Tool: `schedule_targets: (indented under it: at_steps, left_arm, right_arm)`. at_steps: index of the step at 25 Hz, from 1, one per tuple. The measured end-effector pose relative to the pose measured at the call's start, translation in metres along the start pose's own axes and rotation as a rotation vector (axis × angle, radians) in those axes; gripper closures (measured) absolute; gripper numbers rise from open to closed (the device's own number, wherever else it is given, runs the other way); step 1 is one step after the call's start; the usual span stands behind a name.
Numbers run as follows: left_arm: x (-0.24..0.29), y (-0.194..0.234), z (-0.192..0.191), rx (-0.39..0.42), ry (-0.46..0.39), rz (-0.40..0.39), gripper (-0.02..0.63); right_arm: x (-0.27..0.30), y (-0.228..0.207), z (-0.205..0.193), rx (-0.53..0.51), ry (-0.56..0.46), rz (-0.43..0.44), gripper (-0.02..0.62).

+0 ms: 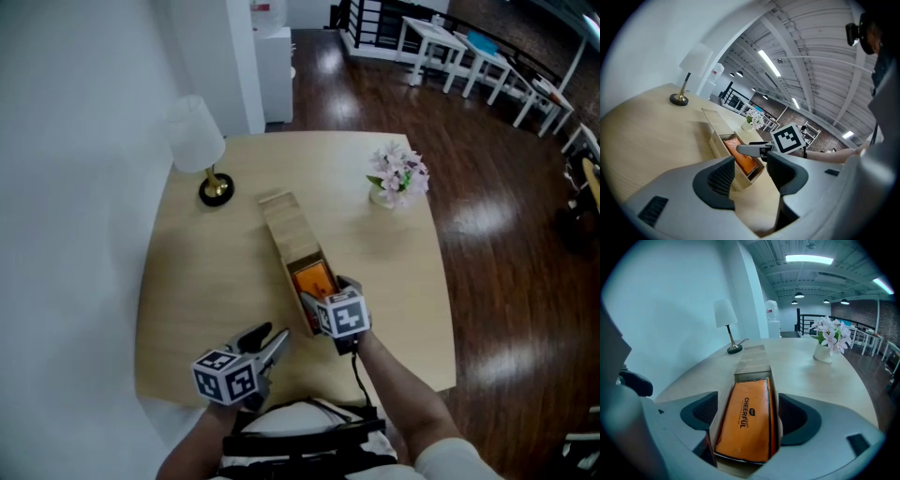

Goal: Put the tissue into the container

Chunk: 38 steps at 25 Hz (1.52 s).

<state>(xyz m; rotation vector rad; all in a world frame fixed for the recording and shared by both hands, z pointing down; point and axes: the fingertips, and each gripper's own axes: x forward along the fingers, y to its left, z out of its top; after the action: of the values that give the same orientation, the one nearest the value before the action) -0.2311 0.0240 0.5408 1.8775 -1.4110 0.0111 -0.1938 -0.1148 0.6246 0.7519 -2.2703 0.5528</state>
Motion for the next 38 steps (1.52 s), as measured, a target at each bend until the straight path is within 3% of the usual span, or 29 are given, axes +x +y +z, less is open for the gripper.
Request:
schedule_targets:
  at_steps: [20, 26, 27, 38]
  left_arm:
    - [0.05, -0.074, 0.009, 0.068, 0.014, -0.133, 0.402]
    - [0.055, -0.097, 0.012, 0.095, -0.003, -0.169, 0.428]
    - [0.056, -0.1, 0.013, 0.1, -0.009, -0.172, 0.469]
    - [0.074, -0.118, 0.02, 0.121, -0.013, -0.177, 0.479]
  right_arm:
    - [-0.099, -0.06, 0.008, 0.037, -0.124, -0.033, 0.183]
    - [-0.125, -0.08, 0.004, 0.066, -0.153, -0.052, 0.256]
    - [-0.129, -0.083, 0.004, 0.065, -0.159, -0.055, 0.271]
    - [-0.158, -0.106, 0.009, 0.071, -0.203, -0.06, 0.299]
